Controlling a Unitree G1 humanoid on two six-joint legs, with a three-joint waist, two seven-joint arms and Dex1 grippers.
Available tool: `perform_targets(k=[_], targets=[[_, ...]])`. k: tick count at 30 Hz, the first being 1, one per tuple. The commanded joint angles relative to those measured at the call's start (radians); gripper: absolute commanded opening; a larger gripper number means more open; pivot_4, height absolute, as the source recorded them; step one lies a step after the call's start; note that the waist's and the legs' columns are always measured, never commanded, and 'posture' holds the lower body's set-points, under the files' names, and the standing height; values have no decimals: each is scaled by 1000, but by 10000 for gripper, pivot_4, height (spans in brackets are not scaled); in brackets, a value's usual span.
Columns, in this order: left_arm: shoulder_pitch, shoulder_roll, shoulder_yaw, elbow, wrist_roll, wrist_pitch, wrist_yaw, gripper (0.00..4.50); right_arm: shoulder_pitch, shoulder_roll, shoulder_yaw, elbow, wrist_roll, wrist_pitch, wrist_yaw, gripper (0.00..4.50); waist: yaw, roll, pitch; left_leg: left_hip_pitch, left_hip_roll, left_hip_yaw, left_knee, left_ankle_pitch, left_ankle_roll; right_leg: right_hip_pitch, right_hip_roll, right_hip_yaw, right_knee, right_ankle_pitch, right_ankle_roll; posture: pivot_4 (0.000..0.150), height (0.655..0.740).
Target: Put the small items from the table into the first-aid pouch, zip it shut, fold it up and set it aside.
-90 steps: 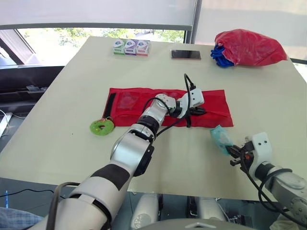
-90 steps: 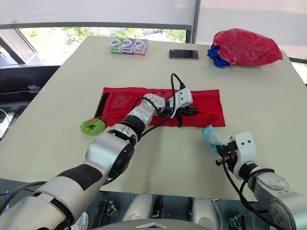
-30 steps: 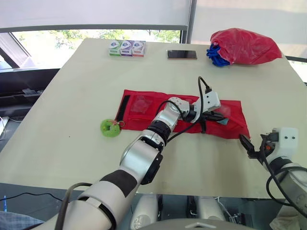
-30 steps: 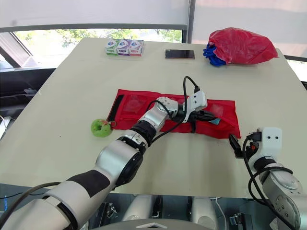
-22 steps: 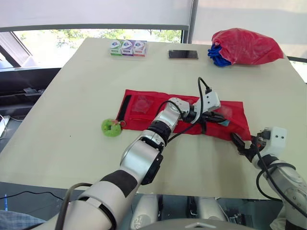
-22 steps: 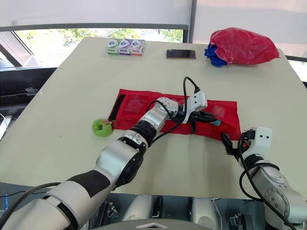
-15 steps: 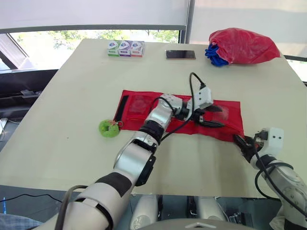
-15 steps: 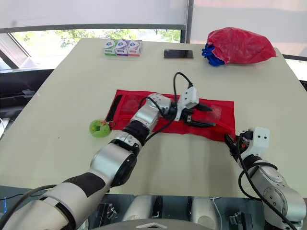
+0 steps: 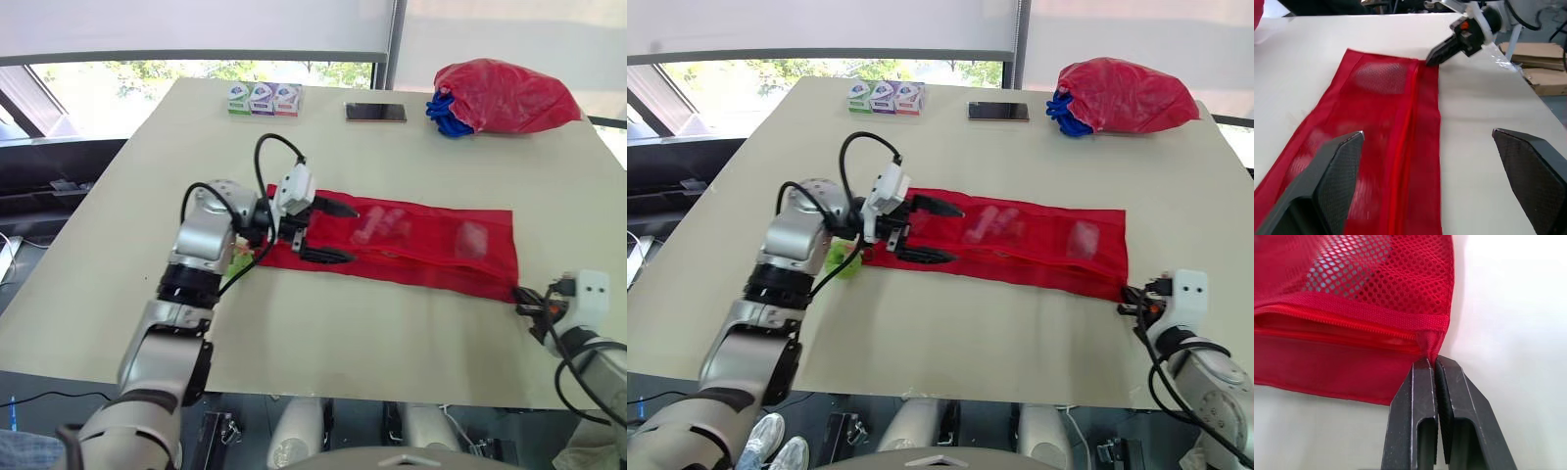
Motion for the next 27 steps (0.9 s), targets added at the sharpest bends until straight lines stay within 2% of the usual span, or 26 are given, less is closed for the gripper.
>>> perform_targets(k=[1, 7, 13, 14, 15, 16, 17, 20, 21, 22, 23, 27], targets=[[44, 67, 39, -153, -73, 66, -1, 45000, 25, -92, -119, 108, -103, -61, -15, 432, 0, 0, 0, 0, 0, 0, 0, 0, 0, 0, 0, 1, 0, -1, -1, 1500, 7400], [82, 100, 49, -224, -120, 126, 67, 45000, 34, -164, -162, 237, -225, -154, -32, 432, 3, 1, 0, 1, 0, -1, 0, 1, 1, 0, 7, 9, 1, -4, -2, 1500, 7400], [114, 115, 41, -254, -129, 142, 103, 45000, 65, -199, -192, 261, -253, -242, 45, 432, -8, 2, -1, 2, 1, 1, -1, 1, 1, 0, 13, 18, 1, -4, 0, 1500, 7400], [117, 119, 40, -253, -129, 145, 108, 45000, 73, -200, -201, 255, -246, -264, 73, 6441, -8, 2, -1, 2, 1, 2, -1, 1, 1, 0, 14, 21, 1, -4, 0, 1500, 7400], [120, 122, 39, -247, -124, 143, 114, 45000, 84, -199, -214, 239, -226, -273, 106, 8868, -8, 2, -1, 2, 1, 2, -1, 1, 1, 0, 15, 22, 1, -4, 0, 1500, 7400], [123, 124, 39, -240, -121, 144, 122, 45000, 100, -198, -228, 219, -209, -280, 136, 17089, -8, 2, -1, 3, 1, 3, -1, 1, 1, 0, 15, 24, 1, -4, 0, 1500, 7400], [124, 123, 42, -228, -119, 145, 133, 45000, 121, -199, -240, 197, -197, -305, 175, 19352, -7, 2, -1, 3, 1, 3, -1, 1, 1, 0, 15, 24, 1, -4, 0, 1500, 7400], [110, 108, 59, -181, -125, 187, 191, 45000, 193, -208, -277, 138, -180, -372, 284, 32816, -6, 3, -1, 3, 1, 3, -1, 1, 1, 0, 16, 25, 1, -5, 1, 1500, 7400], [102, 105, 63, -163, -126, 202, 210, 45000, 211, -209, -289, 122, -174, -392, 314, 39288, -7, 3, -1, 3, 2, 2, -1, 1, 1, 0, 16, 25, 1, -5, 1, 1500, 7400], [96, 105, 64, -150, -129, 217, 222, 45000, 225, -208, -299, 106, -162, -405, 342, 43467, -7, 3, -1, 3, 2, 3, -1, 1, 1, 0, 17, 25, 1, -5, 1, 1500, 7400], [86, 104, 68, -131, -137, 246, 235, 45000, 241, -205, -313, 77, -137, -412, 376, 44650, -7, 3, -1, 3, 2, 3, -1, 1, 1, 0, 17, 25, 1, -5, 1, 1500, 7400], [35, 83, 59, -10, -108, 334, 330, 45000, 296, -203, -328, -123, 9, -444, 534, 44650, -9, 2, -1, 4, 2, 3, -1, 1, 1, 0, 17, 26, 1, -4, 3, 1500, 7400]])
